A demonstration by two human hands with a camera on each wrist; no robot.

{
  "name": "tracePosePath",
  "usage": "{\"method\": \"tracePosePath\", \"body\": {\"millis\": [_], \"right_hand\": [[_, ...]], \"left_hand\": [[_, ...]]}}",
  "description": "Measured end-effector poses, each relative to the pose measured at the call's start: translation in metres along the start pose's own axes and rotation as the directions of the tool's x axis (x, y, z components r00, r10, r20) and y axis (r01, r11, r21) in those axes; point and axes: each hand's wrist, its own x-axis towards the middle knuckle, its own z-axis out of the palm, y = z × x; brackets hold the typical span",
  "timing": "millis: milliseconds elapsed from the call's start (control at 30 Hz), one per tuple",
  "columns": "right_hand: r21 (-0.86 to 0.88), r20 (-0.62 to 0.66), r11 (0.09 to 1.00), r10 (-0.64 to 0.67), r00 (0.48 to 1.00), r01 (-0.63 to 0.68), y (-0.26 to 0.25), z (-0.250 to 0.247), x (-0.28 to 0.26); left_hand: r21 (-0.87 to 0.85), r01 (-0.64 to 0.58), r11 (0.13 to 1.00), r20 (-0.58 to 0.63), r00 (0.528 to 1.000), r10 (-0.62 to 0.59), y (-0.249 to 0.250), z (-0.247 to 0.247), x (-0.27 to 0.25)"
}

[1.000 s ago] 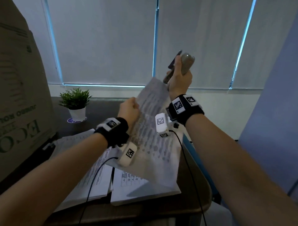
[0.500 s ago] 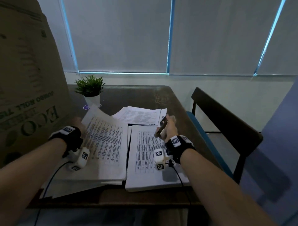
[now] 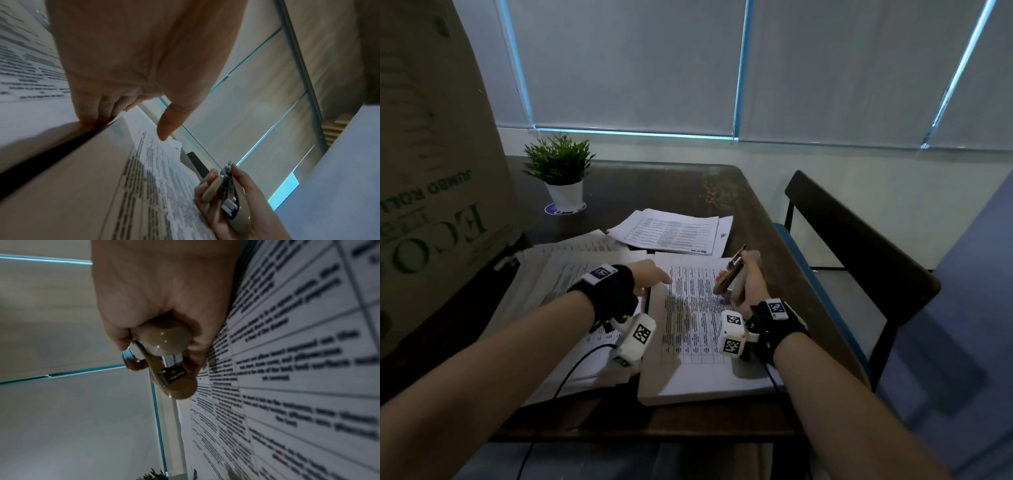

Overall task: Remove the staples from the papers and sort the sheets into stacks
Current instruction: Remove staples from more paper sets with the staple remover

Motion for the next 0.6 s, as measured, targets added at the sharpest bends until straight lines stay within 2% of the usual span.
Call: {"method": "tracePosePath", "body": {"millis": [133,300,433,500,600], "right_hand": [[0.007,0.024,1.000,0.012,1.000,-0.012,0.001,-0.001,0.002],[0.026,0.043,1.000,0.009,0.999,-0.010,0.002,-0.004,0.006],[0.050,0.038,0.999,-0.011,0.999,0.009,0.002,-0.004,0.006],[0.044,0.036,0.999,-0.008,0.999,0.006,0.001,-0.004,0.003],[0.018,0.030,1.000,-0.012,0.999,0.011,-0.001,0.000,-0.002]], "left_hand": [[0.277,-0.004,0.961,-0.024,1.000,0.011,-0.005,0.008,0.002],[0.388,-0.127,0.913,-0.030,0.988,0.150,-0.001,0.022,-0.002],[0.276,-0.240,0.931,-0.140,0.948,0.286,-0.002,0.025,-0.004],[0.116,-0.273,0.955,-0.224,0.930,0.293,0.001,0.025,0.002],[-0.005,-0.255,0.967,-0.247,0.937,0.246,0.004,0.024,0.010]]}}
